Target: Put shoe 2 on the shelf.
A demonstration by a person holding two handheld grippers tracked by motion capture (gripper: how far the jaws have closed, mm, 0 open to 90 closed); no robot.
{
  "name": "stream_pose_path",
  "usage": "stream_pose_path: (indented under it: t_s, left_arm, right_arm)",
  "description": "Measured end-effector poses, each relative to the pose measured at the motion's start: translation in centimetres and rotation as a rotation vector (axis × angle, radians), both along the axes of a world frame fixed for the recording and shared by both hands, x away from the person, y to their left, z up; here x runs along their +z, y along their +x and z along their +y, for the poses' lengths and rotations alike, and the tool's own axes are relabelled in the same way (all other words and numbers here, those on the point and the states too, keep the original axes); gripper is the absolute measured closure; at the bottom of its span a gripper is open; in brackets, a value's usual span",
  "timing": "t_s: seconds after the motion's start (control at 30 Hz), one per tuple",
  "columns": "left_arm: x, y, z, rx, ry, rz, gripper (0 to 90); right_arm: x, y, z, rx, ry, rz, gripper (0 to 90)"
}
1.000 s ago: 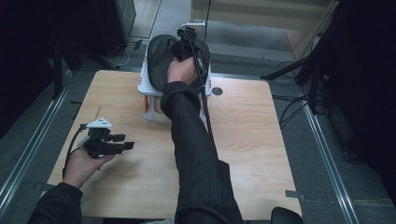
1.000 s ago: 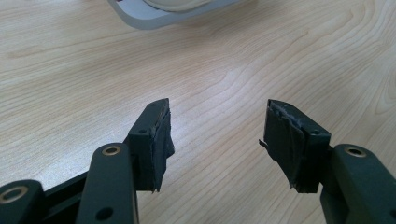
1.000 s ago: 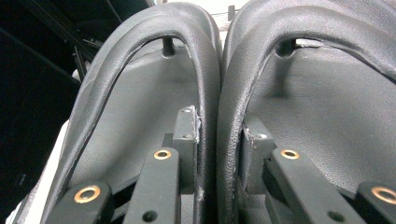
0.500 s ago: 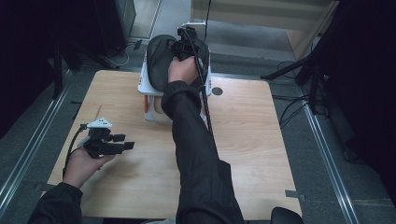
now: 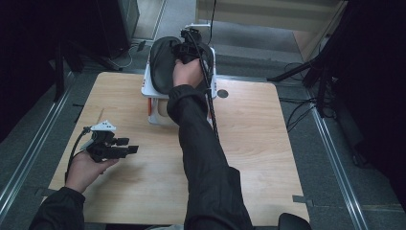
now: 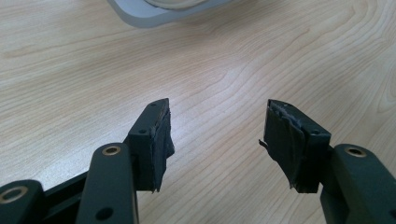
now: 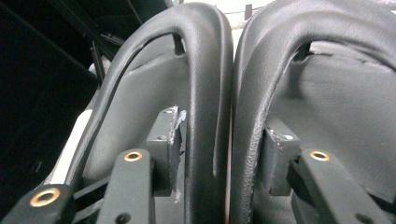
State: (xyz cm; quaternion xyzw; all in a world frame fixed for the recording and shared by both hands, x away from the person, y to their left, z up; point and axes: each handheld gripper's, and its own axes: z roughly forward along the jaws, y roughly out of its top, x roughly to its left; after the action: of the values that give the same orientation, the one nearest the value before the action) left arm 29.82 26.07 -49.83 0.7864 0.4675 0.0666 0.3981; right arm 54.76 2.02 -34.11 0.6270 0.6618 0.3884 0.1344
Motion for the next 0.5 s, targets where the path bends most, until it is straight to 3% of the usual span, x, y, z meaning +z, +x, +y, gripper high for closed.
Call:
stream_pose_path:
  t_s: [0.5]
  left_arm:
    - [-0.1,0.3,-0.2,-0.005,0.003,0.001,42.0]
  right_arm:
    - [0.7,-1.6,-1.0,0.044,0.007,-0.015,53.9]
